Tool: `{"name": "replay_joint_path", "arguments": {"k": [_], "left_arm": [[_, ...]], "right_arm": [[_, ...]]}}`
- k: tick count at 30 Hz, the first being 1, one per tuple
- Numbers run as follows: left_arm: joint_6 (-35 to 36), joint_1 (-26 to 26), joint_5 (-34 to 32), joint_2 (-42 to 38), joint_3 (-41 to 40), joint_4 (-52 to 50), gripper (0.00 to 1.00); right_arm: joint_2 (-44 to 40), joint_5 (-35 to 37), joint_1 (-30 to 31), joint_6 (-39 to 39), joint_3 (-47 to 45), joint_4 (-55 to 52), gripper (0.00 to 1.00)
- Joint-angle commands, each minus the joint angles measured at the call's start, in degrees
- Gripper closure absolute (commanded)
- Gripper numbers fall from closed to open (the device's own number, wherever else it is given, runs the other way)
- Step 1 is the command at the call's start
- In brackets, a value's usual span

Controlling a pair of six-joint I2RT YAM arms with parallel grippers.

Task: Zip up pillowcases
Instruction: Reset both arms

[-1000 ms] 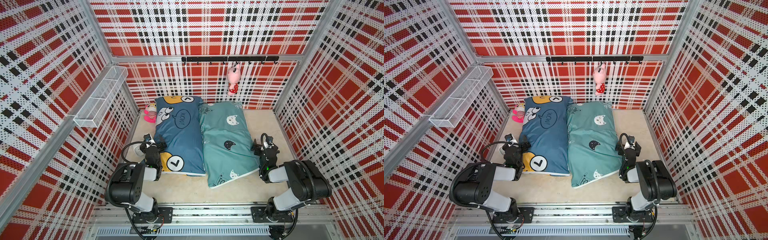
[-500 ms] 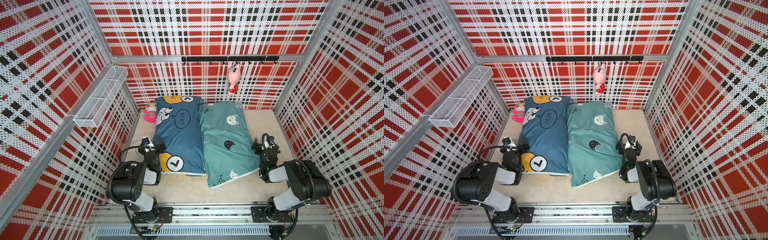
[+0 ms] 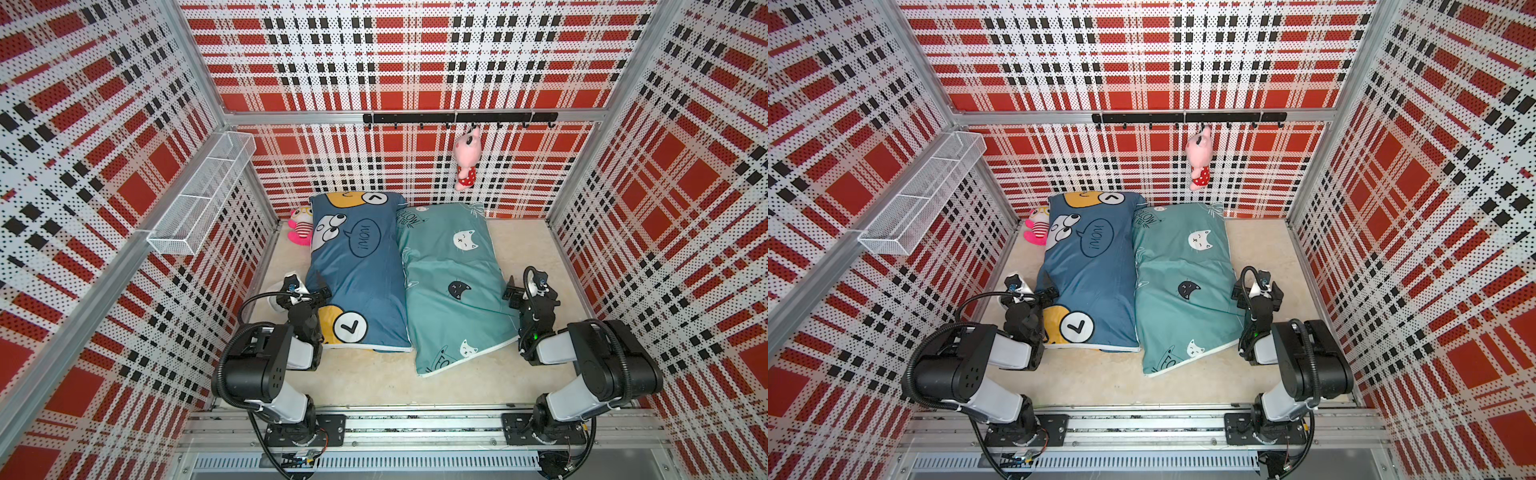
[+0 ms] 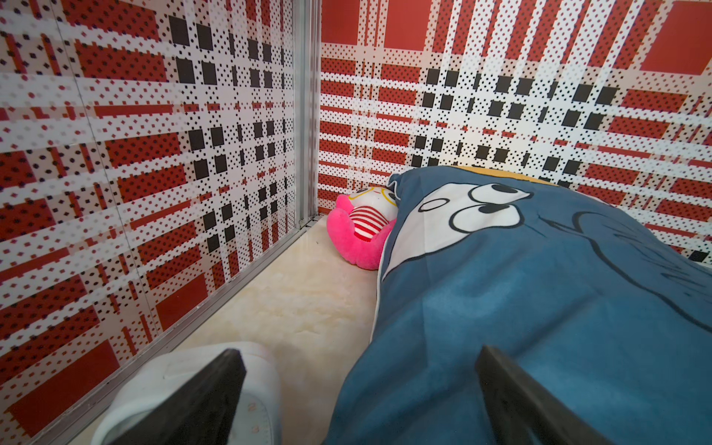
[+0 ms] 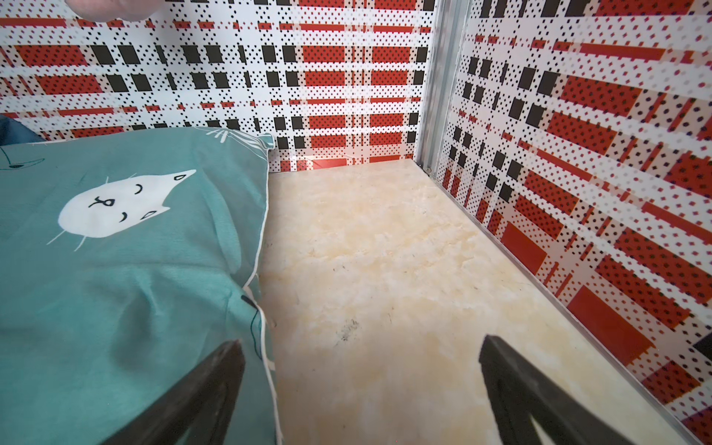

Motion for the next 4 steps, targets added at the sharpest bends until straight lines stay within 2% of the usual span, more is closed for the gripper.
{"name": "replay_joint_path", "arguments": {"k": [1,4], "left_arm": [[0.95,-0.15,0.47,0.56,-0.73,1.77,0.02],[0.94,-0.18,0.47,0.51,-0.82,1.79,0.02]], "right_arm": [[0.56,-0.02,0.27,-0.6,0.76,1.2,0.0],[0.45,1.44,0.44,-0.45,-0.09,2.53,0.0]]}}
